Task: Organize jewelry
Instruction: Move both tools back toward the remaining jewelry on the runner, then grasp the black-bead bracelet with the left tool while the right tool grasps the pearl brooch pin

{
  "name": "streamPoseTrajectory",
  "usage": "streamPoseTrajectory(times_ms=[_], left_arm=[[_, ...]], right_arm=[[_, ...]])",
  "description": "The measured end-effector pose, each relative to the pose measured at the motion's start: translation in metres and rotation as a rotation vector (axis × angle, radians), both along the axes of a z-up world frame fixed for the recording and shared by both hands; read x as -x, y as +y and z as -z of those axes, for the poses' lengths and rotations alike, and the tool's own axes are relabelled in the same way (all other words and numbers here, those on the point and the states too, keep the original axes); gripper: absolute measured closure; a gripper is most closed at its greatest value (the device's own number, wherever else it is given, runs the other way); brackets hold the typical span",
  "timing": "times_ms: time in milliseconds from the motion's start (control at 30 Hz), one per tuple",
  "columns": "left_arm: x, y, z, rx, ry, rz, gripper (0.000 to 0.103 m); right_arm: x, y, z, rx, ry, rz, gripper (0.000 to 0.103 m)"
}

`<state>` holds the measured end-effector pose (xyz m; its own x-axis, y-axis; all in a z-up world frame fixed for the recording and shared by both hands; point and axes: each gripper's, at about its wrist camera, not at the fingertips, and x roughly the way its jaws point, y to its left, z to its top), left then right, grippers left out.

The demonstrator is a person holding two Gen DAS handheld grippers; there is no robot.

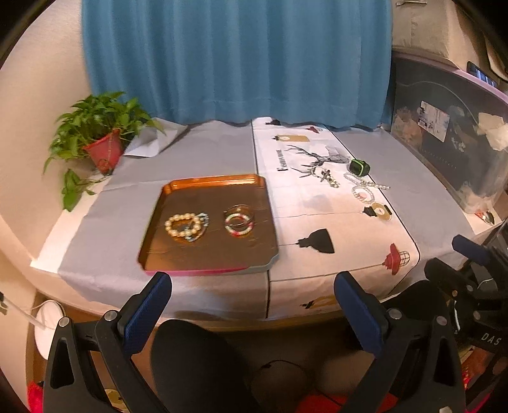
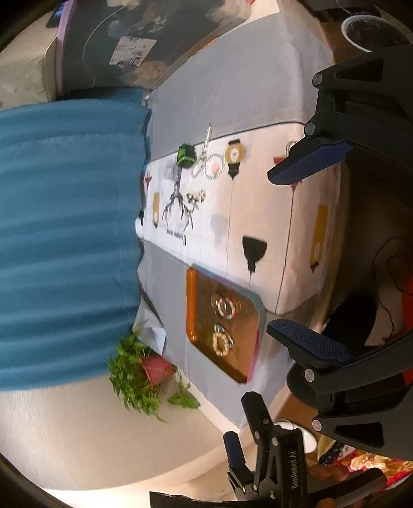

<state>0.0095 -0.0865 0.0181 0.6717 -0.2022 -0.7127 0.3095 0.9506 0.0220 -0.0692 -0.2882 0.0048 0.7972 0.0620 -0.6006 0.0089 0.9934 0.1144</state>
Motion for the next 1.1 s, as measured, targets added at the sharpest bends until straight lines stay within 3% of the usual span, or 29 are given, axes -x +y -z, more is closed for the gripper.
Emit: streamPoseTrajectory(times_ms=[400,567,667,867,1100], left_arm=[[-0.091,-0.079,0.018,-0.003,0.073,0.063,0.001],[-0.141,-0.121,0.038,0.02,0.114,0.073,0.001],[-0.179,-0.148,0.056,0.061,0.178,0.077,0.001],[-0.238,-0.196,0.09,0.082,0.266,0.108,0.001],[-0.284,-0.235,0.125,0.115,0.391,0.126,0.002]], right_arm=[[-0.044,-0.102,0.027,-0.003,0.058,0.201,0.016],[-0.084,-0.16,0.042,0.022,0.071,0.285,0.016],[-0.12,-0.191,0.054,0.056,0.086,0.304,0.016],[-0.201,-0.24,0.091,0.098,0.173,0.258,0.016],[-0.267,-0.257,0.129,0.151,0.249,0.118,0.016]])
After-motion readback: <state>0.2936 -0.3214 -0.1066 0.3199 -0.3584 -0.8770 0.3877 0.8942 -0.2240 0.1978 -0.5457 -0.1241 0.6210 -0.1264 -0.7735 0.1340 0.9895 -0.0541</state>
